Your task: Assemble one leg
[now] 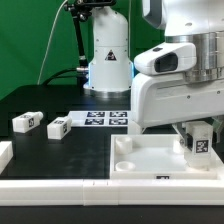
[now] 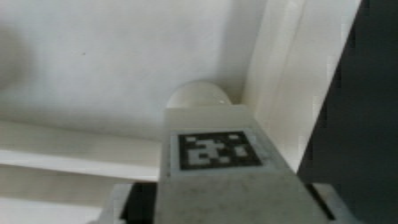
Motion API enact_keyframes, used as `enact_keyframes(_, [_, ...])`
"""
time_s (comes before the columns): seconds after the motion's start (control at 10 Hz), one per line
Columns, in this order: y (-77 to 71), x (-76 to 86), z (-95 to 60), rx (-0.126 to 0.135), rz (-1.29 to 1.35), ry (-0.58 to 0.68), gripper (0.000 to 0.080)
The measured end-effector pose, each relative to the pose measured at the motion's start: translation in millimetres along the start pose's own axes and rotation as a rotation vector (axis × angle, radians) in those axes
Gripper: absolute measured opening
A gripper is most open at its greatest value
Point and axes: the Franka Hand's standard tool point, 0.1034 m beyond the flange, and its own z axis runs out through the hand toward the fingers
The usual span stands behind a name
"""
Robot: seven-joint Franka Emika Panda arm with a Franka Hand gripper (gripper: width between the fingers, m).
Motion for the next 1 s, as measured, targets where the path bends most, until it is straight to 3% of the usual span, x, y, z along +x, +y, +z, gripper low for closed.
enact_keyframes(0.5, [4.1,-0.6,1.1,0.023,0.642,0.029,0.0289])
enact_keyframes(1.0, [1.3,-1.5,2.0,0.066,1.259,0.006,0.029])
